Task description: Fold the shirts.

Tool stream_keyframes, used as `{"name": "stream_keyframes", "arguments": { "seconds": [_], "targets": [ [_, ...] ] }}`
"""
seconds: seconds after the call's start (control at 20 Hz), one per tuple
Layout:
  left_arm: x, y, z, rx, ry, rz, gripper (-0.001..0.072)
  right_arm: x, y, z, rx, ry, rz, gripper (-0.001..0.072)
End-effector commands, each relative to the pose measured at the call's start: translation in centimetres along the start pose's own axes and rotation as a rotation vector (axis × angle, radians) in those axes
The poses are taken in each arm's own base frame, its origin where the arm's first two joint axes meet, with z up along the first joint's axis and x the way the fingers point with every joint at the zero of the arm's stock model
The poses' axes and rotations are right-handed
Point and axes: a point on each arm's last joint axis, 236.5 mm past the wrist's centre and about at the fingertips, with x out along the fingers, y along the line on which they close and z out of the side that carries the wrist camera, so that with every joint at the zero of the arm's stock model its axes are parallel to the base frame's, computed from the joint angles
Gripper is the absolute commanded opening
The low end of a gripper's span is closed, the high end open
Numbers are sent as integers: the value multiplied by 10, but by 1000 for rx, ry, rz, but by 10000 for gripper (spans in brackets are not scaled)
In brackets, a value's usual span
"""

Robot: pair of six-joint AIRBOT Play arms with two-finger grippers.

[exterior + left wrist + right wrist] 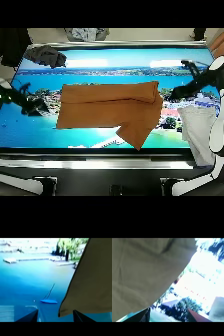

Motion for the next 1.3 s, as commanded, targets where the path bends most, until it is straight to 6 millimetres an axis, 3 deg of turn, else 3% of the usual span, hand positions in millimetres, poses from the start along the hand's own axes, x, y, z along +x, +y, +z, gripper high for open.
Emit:
{"name": "stream_keyframes", "arguments": {
  "seconds": [0.0, 0.15, 0.25, 0.45, 0.55, 0.6, 0.65, 0.8, 0.95, 1.1, 1.25],
  "targets": [
    [47, -1, -44, -32, -9, -50, 510, 9, 21, -23, -29, 77, 96, 559],
    [60, 0, -46, -44, -25, -49, 485, 11, 25, -21, -55, 81, 93, 558],
    [60, -8, -34, -51, -72, -77, 428, 11, 25, -23, -64, 89, 92, 558],
    [66, -29, -28, -22, -94, -93, 415, 10, 24, -29, -71, 113, 89, 558],
    [72, -34, -32, -7, -71, -92, 254, 9, 23, -34, -71, 134, 85, 557],
    [73, -36, -33, -2, -67, -91, 117, 10, 23, -40, -68, 153, 82, 557],
    [72, -36, -33, -2, -69, -91, 48, 12, 23, -48, -66, 167, 77, 558],
    [69, -37, -31, 5, -82, -91, 24, 43, 46, -91, -29, 158, 98, 560],
    [68, -36, -29, 5, -93, -90, 23, 92, 75, -123, 72, 91, 165, 567],
    [67, -37, -29, 6, -94, -90, 24, 121, 108, -122, 148, 16, 294, 555],
    [67, -37, -29, 7, -94, -90, 24, 138, 111, -116, 139, -19, 256, 550]
  ]
}}
